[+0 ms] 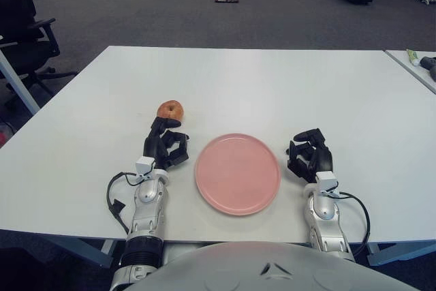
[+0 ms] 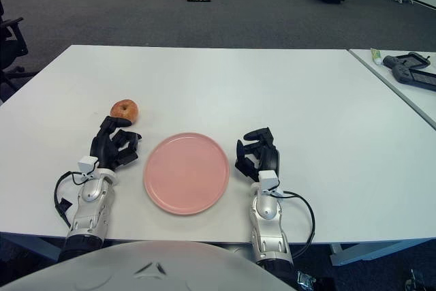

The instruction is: Put the apple into the plate.

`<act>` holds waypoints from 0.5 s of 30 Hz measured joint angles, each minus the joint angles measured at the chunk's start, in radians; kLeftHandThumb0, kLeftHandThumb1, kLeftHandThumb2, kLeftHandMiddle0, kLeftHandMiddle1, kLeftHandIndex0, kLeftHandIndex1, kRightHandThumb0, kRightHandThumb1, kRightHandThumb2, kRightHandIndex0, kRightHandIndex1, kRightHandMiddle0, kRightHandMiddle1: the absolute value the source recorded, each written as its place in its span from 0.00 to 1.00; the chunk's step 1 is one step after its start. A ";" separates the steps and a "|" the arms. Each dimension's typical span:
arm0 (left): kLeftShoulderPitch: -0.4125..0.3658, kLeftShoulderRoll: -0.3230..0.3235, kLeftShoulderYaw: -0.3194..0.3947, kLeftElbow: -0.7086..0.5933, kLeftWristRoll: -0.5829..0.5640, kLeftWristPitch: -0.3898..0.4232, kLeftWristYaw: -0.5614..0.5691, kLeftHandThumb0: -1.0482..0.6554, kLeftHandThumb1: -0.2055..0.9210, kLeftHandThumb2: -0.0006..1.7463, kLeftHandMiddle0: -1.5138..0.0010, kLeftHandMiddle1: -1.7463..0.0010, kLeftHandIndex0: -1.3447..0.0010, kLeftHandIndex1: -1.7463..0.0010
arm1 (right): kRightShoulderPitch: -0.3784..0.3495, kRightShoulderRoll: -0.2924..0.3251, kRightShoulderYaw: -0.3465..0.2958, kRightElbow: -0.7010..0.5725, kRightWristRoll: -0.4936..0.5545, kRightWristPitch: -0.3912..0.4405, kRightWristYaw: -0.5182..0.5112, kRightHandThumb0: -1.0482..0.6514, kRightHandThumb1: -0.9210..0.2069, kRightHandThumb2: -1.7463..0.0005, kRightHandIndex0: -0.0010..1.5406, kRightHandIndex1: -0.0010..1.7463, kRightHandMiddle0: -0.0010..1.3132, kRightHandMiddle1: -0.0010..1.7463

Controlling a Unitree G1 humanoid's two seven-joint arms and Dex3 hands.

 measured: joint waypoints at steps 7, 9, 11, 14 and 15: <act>0.000 0.000 0.000 0.000 0.000 -0.001 0.000 0.61 0.53 0.65 0.57 0.17 0.70 0.00 | 0.000 0.001 0.001 0.000 0.000 -0.002 -0.003 0.39 0.22 0.50 0.39 0.81 0.26 1.00; 0.001 0.000 0.000 -0.001 0.000 -0.001 0.000 0.61 0.54 0.65 0.57 0.17 0.70 0.00 | 0.000 0.001 0.001 0.001 0.000 -0.002 -0.003 0.39 0.22 0.50 0.39 0.81 0.26 1.00; 0.004 0.000 0.000 -0.005 -0.001 0.000 0.000 0.61 0.54 0.65 0.57 0.18 0.69 0.00 | 0.000 0.001 0.001 0.001 0.000 -0.003 -0.003 0.39 0.21 0.51 0.39 0.80 0.26 1.00; 0.013 -0.001 -0.001 -0.017 -0.004 0.001 -0.003 0.61 0.54 0.64 0.57 0.19 0.69 0.00 | 0.000 0.001 0.001 0.001 0.000 -0.004 -0.003 0.39 0.21 0.51 0.39 0.80 0.26 1.00; 0.017 -0.002 -0.001 -0.022 -0.005 0.001 -0.004 0.61 0.54 0.64 0.57 0.19 0.68 0.00 | 0.000 0.001 0.001 0.001 0.000 -0.005 -0.003 0.39 0.21 0.51 0.39 0.80 0.26 1.00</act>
